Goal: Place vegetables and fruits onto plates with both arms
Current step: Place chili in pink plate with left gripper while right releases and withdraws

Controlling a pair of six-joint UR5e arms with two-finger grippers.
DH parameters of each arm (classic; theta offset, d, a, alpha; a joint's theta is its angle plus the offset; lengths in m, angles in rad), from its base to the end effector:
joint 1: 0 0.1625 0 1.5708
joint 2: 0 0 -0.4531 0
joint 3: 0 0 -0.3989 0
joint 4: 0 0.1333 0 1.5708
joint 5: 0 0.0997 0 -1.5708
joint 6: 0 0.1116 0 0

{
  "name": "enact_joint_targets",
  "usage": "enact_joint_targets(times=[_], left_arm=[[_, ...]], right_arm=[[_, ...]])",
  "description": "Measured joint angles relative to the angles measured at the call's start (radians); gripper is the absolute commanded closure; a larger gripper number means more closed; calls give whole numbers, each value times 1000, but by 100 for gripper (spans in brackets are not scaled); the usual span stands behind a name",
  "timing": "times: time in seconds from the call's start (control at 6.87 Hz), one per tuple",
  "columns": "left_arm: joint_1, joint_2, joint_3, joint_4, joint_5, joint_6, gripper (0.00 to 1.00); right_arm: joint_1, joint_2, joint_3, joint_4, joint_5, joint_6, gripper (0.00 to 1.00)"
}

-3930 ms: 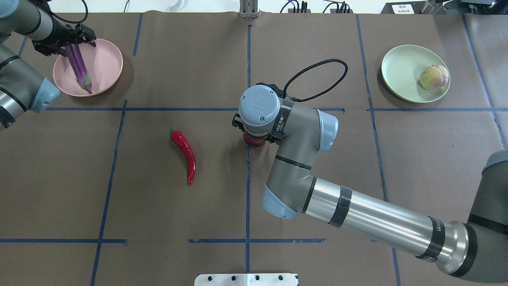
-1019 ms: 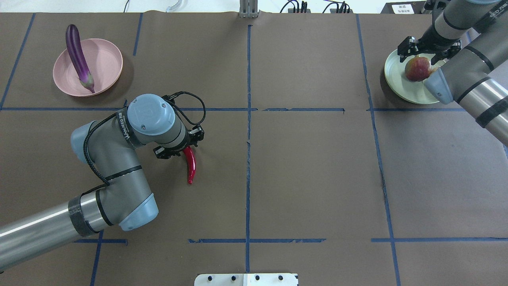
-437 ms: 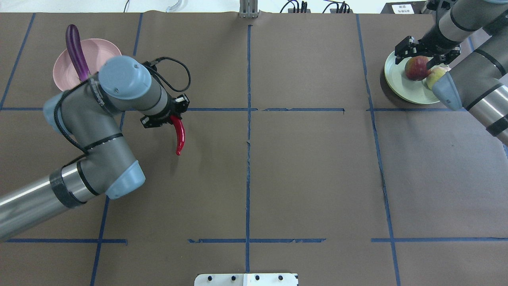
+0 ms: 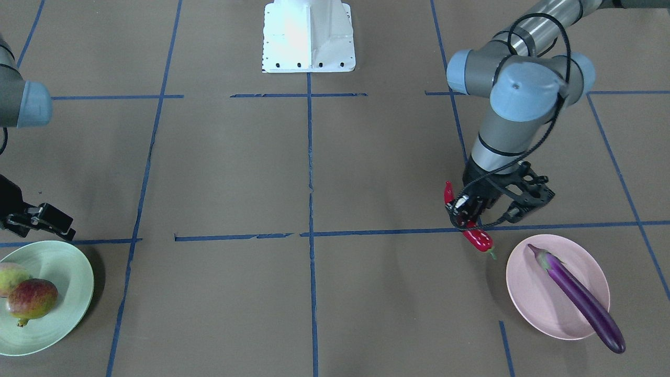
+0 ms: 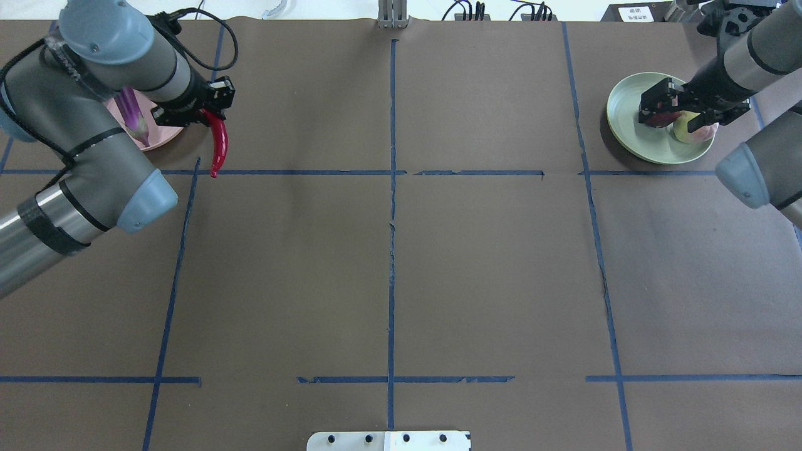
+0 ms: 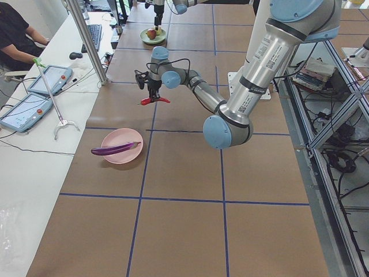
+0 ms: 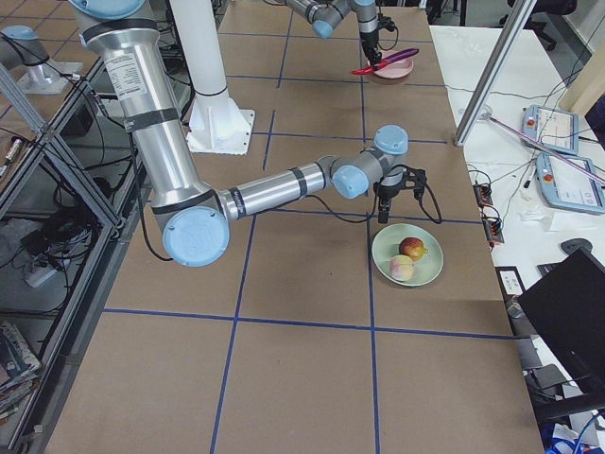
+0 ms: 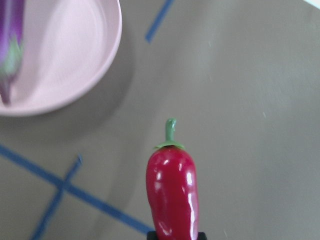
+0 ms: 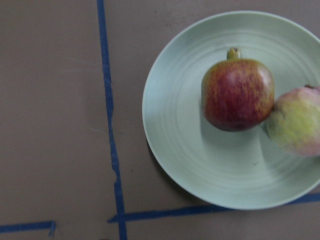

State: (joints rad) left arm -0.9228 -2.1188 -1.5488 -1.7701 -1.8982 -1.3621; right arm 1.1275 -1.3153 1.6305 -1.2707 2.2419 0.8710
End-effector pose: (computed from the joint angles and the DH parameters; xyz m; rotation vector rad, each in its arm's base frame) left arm 0.3604 -0.6374 0.3619 0.1228 0.7848 -0.5581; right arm -0.2106 -0.5926 0.4911 0.0717 -0.8755 0.1935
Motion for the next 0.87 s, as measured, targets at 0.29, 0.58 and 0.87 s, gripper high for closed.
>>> enact_joint_targets(times=[0.29, 0.58, 0.87], left_arm=[[-95, -22, 184, -82, -2, 128, 93], [-124, -79, 405, -254, 0, 161, 5], [-132, -102, 466, -309, 0, 178, 1]], right_arm=[[0, -137, 162, 0, 29, 12, 0], [-2, -177, 218, 0, 45, 45, 0], [-3, -200, 258, -1, 62, 67, 0]])
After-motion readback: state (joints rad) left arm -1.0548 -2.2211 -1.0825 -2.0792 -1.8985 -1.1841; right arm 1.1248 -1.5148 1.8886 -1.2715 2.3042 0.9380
